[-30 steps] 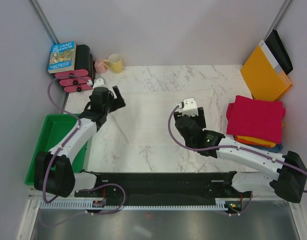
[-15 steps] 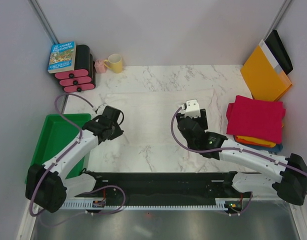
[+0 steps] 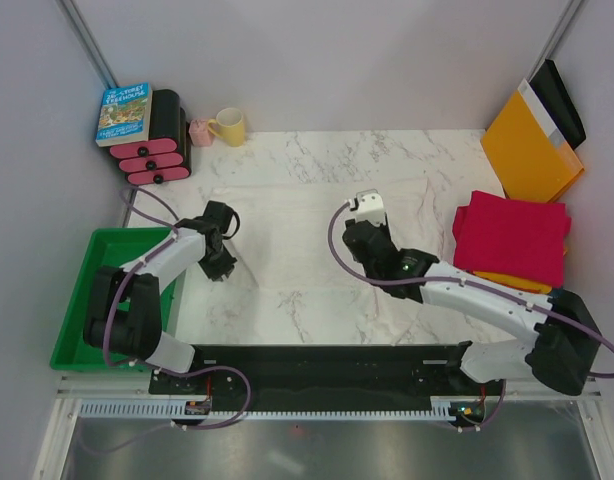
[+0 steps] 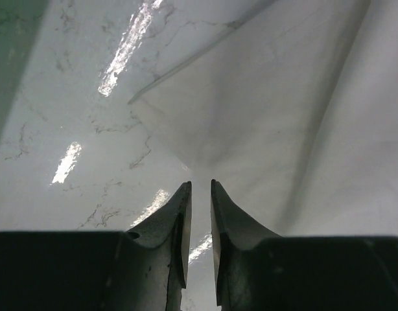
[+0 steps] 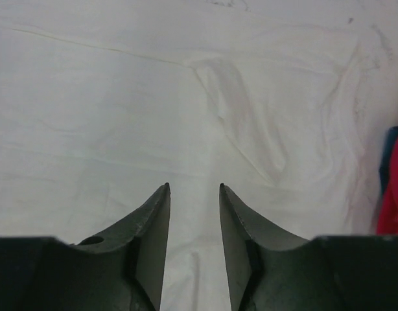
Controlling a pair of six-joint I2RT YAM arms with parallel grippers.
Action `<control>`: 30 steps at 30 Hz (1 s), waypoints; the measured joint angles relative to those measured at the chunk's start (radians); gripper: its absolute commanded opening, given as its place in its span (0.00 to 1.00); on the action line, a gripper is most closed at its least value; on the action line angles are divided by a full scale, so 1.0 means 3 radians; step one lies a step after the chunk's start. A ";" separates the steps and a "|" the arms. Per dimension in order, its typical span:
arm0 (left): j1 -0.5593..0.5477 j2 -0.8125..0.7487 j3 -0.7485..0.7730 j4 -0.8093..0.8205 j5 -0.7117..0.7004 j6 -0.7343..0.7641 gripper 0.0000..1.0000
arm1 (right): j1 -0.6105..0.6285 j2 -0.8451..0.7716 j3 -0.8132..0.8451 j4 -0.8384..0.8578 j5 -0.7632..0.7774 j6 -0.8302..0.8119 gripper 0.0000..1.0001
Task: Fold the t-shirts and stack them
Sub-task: Fold the flattened tshirt in 1/3 of the way
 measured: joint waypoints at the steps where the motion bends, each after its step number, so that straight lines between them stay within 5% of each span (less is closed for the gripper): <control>1: 0.0000 0.0028 0.0023 0.0009 0.0023 0.0001 0.24 | -0.0051 0.0131 0.0111 -0.0011 -0.0160 0.0029 0.29; 4: 0.0000 0.0024 0.0041 0.0042 0.0085 0.0008 0.24 | -0.0151 0.0515 0.0441 -0.0020 -0.0594 0.0099 0.17; 12: 0.0000 -0.0118 0.0039 0.0078 0.0088 0.0113 0.25 | -0.0160 0.1399 0.0960 0.0025 -0.1353 0.0207 0.13; 30: 0.0067 0.0530 0.0378 -0.0028 -0.0211 0.0273 0.22 | -0.0295 0.2005 0.0977 0.0126 -0.1764 0.0393 0.10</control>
